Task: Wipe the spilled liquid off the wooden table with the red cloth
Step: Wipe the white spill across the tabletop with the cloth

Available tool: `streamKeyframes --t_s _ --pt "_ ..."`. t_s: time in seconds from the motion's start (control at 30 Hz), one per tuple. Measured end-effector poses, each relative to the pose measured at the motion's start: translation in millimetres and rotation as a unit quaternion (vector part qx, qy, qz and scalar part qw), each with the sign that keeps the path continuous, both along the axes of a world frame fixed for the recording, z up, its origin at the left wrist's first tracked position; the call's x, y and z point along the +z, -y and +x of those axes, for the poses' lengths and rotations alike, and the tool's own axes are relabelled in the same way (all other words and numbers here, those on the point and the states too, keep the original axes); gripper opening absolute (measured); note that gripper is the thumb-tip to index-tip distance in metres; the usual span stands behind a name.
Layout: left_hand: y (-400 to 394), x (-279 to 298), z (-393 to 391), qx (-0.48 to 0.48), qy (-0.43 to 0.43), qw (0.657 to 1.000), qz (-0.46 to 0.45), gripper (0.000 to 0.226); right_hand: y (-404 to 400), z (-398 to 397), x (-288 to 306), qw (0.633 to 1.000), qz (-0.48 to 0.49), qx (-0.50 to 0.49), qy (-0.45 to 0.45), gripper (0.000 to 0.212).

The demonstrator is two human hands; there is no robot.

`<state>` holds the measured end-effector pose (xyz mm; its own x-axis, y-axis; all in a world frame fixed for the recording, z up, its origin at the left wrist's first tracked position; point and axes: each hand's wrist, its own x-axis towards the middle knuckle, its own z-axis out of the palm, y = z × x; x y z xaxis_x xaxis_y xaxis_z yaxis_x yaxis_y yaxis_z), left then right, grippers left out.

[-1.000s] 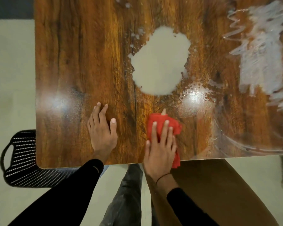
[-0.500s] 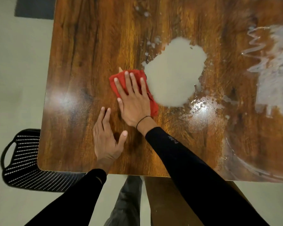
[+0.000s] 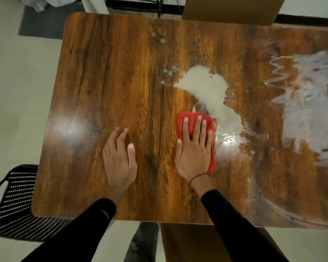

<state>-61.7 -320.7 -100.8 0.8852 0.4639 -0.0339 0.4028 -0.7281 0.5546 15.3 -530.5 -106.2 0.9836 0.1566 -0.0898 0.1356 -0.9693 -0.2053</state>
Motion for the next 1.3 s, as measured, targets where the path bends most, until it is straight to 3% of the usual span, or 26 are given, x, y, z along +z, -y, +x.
streamKeyframes --t_s 0.13,0.27,0.37,0.57,0.73,0.93,1.03,1.13,1.3 --pt "-19 7 78 -0.092 -0.01 0.995 0.032 0.057 -17 -13 -4 0.993 0.009 0.118 0.001 0.074" --pt "-33 0 100 -0.072 -0.041 0.995 0.048 0.062 -44 19 -7 0.972 0.014 0.234 0.008 0.073" --pt "-34 -9 96 -0.083 -0.043 0.992 0.08 0.064 -74 62 -6 0.965 0.006 0.262 0.013 0.071" --pt "-35 -13 97 -0.072 -0.051 0.993 0.082 0.069 -115 157 1 0.97 -0.007 0.243 0.015 0.071" --pt "-38 -15 98 -0.078 -0.053 0.992 0.087 0.068 -83 208 1 0.996 -0.004 0.085 0.005 0.071" --pt "-38 -12 96 -0.084 -0.058 0.992 0.076 0.068 -46 158 3 0.998 0.005 -0.056 -0.025 0.076" --pt "-36 -10 97 -0.082 -0.059 0.992 0.08 0.069 -50 109 3 0.999 0.008 -0.035 -0.037 0.079" --pt "-33 -8 97 -0.073 -0.066 0.992 0.082 0.07 -59 74 1 0.998 0.006 0.049 -0.036 0.081" --pt "-31 -9 101 -0.069 -0.063 0.992 0.09 0.07 -50 81 -3 0.984 0.007 0.176 -0.01 0.075"
